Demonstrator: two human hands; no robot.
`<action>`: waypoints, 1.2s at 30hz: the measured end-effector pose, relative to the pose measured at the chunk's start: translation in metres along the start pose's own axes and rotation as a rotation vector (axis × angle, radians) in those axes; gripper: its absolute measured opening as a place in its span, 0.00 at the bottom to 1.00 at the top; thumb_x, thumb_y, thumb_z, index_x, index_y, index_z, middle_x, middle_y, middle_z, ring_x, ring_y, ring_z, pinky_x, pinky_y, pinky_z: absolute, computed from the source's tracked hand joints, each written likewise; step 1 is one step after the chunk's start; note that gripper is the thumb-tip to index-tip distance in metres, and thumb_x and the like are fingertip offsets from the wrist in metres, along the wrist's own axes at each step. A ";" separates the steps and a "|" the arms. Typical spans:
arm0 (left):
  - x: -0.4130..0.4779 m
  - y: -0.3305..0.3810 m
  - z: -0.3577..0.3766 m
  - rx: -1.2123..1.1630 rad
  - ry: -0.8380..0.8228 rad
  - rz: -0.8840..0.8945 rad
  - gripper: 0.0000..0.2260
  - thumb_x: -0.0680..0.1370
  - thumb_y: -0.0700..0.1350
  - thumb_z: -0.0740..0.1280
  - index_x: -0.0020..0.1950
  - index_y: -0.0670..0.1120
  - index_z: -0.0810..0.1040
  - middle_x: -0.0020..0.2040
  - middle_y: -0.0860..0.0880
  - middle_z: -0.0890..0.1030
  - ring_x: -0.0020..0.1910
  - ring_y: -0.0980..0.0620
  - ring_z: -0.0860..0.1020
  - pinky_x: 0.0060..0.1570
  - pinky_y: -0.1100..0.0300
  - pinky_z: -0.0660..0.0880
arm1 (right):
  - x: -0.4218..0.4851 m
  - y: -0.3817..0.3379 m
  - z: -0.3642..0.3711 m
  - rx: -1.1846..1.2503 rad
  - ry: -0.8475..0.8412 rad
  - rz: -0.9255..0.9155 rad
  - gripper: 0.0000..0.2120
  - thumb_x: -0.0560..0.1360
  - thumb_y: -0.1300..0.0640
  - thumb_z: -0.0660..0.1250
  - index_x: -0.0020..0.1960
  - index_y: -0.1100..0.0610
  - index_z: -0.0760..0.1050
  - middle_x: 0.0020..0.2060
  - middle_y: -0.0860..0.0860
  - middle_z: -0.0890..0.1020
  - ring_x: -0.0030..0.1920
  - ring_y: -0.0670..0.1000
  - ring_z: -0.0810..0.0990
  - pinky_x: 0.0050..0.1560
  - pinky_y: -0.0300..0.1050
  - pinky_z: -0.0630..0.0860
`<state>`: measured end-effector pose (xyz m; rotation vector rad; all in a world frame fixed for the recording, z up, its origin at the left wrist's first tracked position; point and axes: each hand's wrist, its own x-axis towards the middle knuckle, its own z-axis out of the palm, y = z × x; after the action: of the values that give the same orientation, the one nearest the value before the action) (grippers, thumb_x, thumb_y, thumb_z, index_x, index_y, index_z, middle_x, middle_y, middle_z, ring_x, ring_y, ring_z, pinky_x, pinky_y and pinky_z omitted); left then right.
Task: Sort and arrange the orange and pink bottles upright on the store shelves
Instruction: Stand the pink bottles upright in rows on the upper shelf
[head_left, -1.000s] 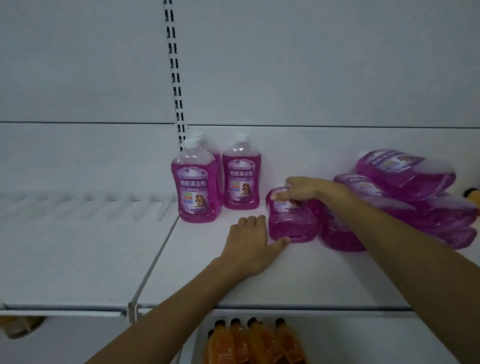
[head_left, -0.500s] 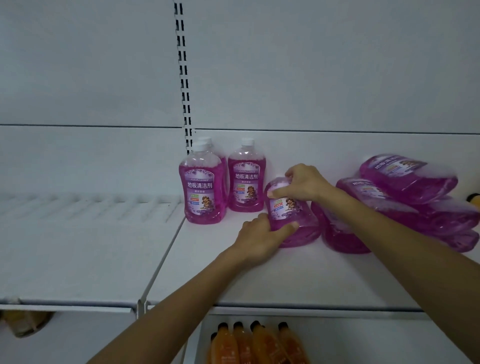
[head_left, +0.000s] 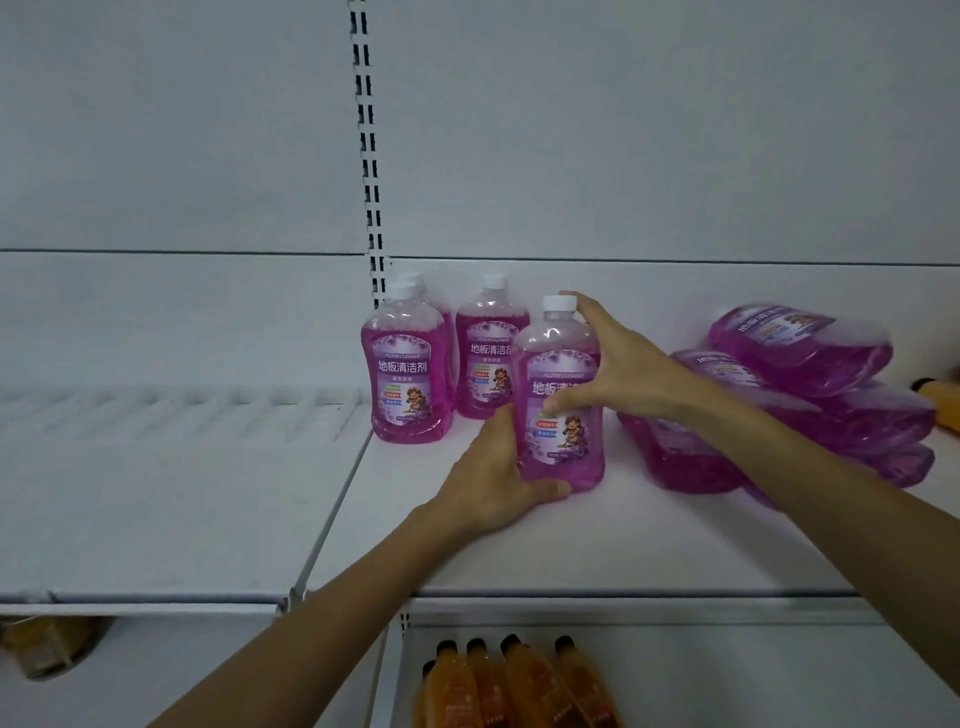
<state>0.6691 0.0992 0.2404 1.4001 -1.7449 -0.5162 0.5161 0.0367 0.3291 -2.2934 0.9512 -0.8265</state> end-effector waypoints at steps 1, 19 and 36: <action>-0.002 -0.003 -0.003 0.068 0.011 0.008 0.36 0.66 0.50 0.77 0.68 0.51 0.62 0.63 0.52 0.73 0.59 0.54 0.74 0.60 0.55 0.74 | 0.000 0.000 0.004 -0.006 0.019 -0.015 0.47 0.61 0.56 0.80 0.71 0.44 0.56 0.59 0.46 0.76 0.52 0.44 0.80 0.51 0.38 0.79; -0.027 -0.012 -0.026 0.831 0.010 -0.194 0.22 0.78 0.59 0.55 0.63 0.44 0.69 0.61 0.46 0.71 0.60 0.47 0.69 0.61 0.53 0.66 | 0.058 0.001 0.054 -0.437 0.214 -0.003 0.51 0.63 0.39 0.75 0.76 0.50 0.52 0.75 0.57 0.52 0.75 0.57 0.49 0.71 0.60 0.57; 0.003 0.053 -0.008 0.717 0.099 0.121 0.19 0.78 0.55 0.59 0.65 0.47 0.72 0.61 0.48 0.75 0.59 0.49 0.73 0.56 0.57 0.68 | 0.033 -0.002 -0.039 -0.540 0.135 0.010 0.42 0.72 0.38 0.66 0.75 0.59 0.55 0.73 0.57 0.62 0.73 0.57 0.60 0.70 0.54 0.62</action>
<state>0.6437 0.1138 0.2853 1.7346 -2.0092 0.2818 0.5084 0.0044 0.3672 -2.7013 1.3819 -0.8000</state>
